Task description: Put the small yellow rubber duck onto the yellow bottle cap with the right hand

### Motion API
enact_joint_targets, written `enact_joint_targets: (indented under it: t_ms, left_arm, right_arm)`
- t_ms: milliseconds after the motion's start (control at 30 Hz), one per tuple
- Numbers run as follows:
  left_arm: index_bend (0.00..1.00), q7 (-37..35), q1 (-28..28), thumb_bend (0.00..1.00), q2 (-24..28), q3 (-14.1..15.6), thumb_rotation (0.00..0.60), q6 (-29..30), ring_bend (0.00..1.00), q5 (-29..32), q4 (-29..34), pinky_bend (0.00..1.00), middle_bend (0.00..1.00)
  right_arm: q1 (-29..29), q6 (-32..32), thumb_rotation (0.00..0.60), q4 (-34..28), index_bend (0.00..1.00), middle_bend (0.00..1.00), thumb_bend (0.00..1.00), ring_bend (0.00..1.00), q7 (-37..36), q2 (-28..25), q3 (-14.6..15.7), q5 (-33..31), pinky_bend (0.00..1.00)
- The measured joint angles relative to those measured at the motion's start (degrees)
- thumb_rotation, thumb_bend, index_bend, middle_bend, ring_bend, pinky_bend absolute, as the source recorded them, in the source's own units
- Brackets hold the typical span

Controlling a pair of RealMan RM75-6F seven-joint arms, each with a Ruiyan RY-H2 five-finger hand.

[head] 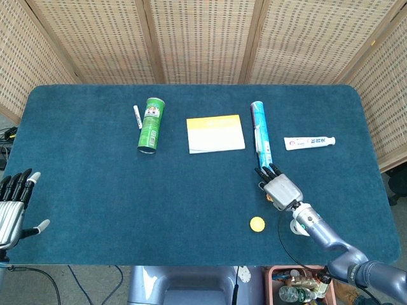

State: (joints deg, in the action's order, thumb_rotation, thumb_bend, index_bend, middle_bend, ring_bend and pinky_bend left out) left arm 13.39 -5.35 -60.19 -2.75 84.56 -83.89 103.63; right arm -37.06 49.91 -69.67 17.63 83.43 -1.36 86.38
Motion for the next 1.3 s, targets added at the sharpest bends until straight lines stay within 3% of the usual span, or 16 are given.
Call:
enact_joint_targets:
  t_ms: [233,533,933,1167,1300]
  left_arm:
    - [0.0,0.1,0.0,0.0,-0.1,0.0,0.6,0.1,0.0,0.0,0.1,0.0,0.0]
    - [0.0,0.2,0.0,0.0,-0.1,0.1,0.6,0.2,0.0,0.0,0.0,0.0,0.0]
    - [0.0,-0.2,0.0,0.0,0.1,0.2,0.6,0.2,0.0,-0.1,0.1,0.0,0.0]
    - [0.0,-0.3,0.1,0.0,0.2,0.4,0.6,0.3,0.0,-0.6,0.3,0.0,0.0]
    - [0.0,-0.5,0.1,0.0,0.3,0.5,0.6,0.3,0.0,-0.6,0.3,0.0,0.0]
  right_arm:
    - [-0.2,0.3,0.6,1.9,0.45,0.0,0.31,0.0,-0.8,1.1,0.3,0.0,0.0]
    - [-0.1,3.1,0.6,1.5,0.47,0.0,0.32,0.0,-4.6,1.0,0.6,1.6,0.0]
    - [0.2,9.8,0.6,-11.9,0.48,0.0,0.32,0.0,-4.1,-6.9,1.3,7.7,0.0]
    - [0.3,11.5,0.6,-19.4,0.48,0.0,0.32,0.0,0.3,-10.1,4.6,15.3,0.0]
    - [0.2,10.1,0.6,-20.5,0.48,0.0,0.32,0.0,4.9,-9.4,5.7,16.6,0.0]
